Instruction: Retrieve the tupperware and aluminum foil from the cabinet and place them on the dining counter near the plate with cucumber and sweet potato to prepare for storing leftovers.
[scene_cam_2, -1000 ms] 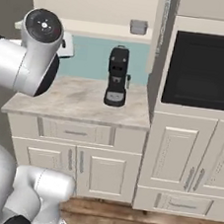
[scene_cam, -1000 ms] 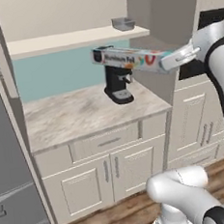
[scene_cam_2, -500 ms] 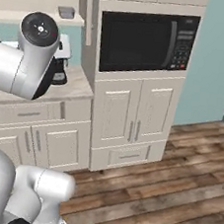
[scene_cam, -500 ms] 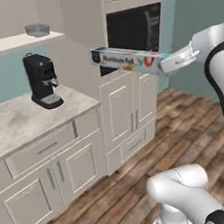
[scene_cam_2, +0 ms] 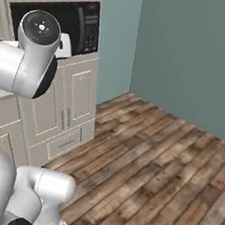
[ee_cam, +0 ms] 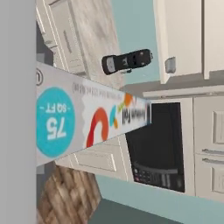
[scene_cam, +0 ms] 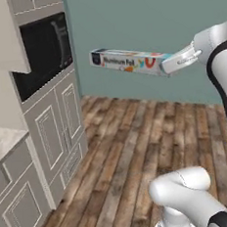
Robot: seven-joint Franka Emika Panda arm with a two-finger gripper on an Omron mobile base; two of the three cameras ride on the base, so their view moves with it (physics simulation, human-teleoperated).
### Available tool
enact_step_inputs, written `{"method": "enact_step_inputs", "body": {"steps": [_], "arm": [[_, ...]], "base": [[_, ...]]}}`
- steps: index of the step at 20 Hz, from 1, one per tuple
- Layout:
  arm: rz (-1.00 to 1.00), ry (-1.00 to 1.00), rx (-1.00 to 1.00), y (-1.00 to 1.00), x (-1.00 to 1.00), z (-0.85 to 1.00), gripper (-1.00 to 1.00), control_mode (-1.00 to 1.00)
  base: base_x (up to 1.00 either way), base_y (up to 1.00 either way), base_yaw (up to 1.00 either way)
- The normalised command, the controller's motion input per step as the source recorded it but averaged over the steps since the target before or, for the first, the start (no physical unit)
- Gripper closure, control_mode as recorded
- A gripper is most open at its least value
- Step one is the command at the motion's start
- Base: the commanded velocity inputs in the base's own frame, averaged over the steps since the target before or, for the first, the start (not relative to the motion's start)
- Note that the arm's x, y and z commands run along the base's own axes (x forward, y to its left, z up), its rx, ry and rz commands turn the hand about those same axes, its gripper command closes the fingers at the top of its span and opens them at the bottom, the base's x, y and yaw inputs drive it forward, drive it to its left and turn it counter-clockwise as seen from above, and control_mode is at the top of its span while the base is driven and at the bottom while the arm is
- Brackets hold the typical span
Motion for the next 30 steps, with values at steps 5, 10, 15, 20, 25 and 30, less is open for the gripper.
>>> {"method": "enact_step_inputs", "body": {"steps": [5,10,15,20,25,30], "arm": [[0.00,0.00,0.00,0.00,0.00,0.00,1.00,1.00],[0.00,0.00,0.00,0.00,0.00,0.00,1.00,1.00],[0.00,0.00,0.00,0.00,0.00,0.00,1.00,1.00],[0.00,0.00,0.00,0.00,0.00,0.00,1.00,1.00],[0.00,0.00,0.00,0.00,0.00,0.00,1.00,1.00],[0.00,0.00,0.00,0.00,0.00,0.00,1.00,1.00]], "base": [[-0.53,0.00,-0.75],[-0.38,0.00,-0.72],[-0.11,0.04,-0.72],[0.00,0.35,-0.71],[0.00,0.68,-0.65],[0.11,0.97,-0.51]]}}
